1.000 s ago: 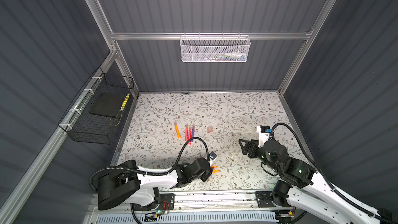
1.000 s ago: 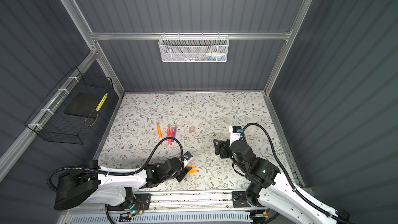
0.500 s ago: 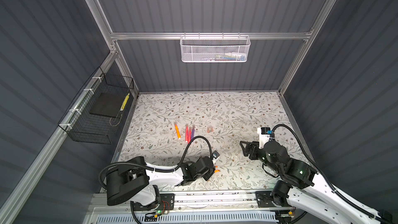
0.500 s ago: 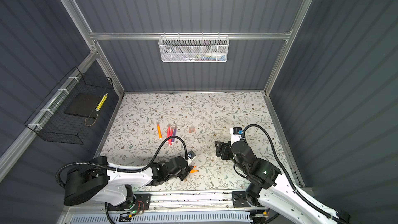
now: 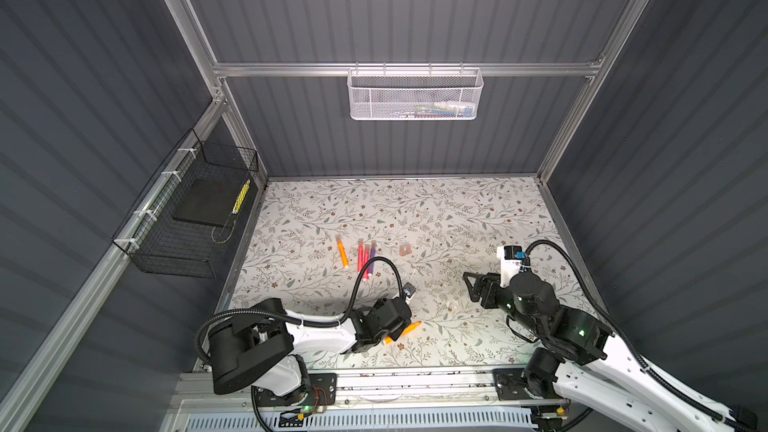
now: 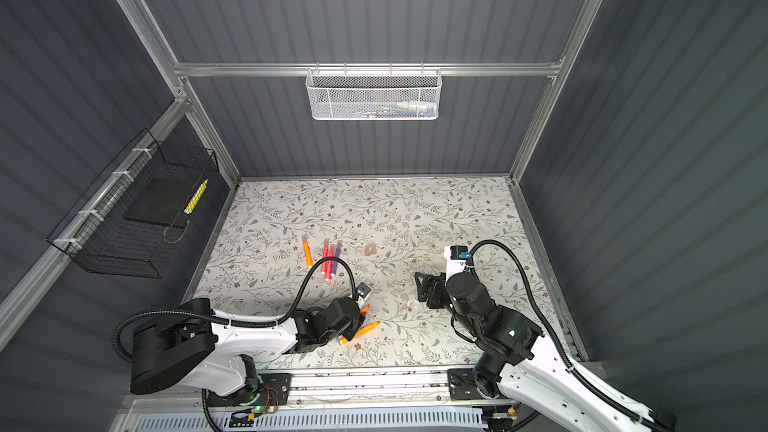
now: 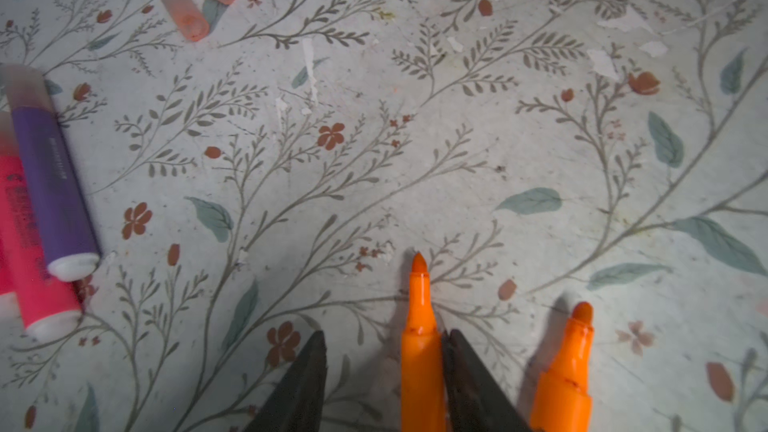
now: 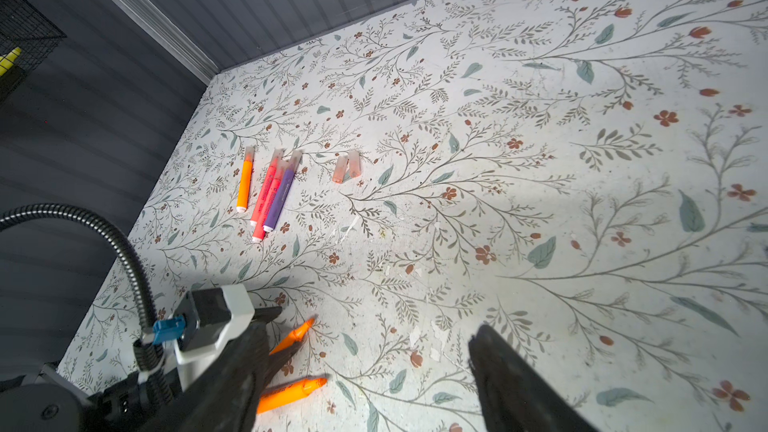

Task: Insert the pens into the pen caps
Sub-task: 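Move the left gripper down to the orange markers near the robot and grasp one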

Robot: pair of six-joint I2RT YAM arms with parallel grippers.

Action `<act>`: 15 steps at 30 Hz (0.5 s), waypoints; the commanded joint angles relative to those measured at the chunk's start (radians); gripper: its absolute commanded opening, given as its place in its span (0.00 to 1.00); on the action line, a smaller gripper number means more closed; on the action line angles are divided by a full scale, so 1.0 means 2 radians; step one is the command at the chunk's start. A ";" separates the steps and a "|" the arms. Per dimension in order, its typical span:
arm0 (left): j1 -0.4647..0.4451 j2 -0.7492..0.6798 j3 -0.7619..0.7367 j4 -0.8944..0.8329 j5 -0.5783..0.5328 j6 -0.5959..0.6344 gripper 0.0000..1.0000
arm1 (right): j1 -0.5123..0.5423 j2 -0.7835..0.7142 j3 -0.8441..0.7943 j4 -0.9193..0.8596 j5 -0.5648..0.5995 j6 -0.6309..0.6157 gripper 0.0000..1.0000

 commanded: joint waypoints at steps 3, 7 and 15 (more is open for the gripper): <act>0.012 -0.005 0.006 -0.020 0.014 -0.020 0.46 | -0.003 -0.005 -0.005 -0.002 0.000 0.003 0.79; 0.025 -0.003 0.015 -0.038 0.041 -0.032 0.43 | -0.003 -0.007 -0.006 -0.001 -0.001 0.003 0.79; 0.047 -0.022 0.036 -0.114 0.061 -0.083 0.41 | -0.003 -0.004 -0.005 0.001 -0.005 0.006 0.78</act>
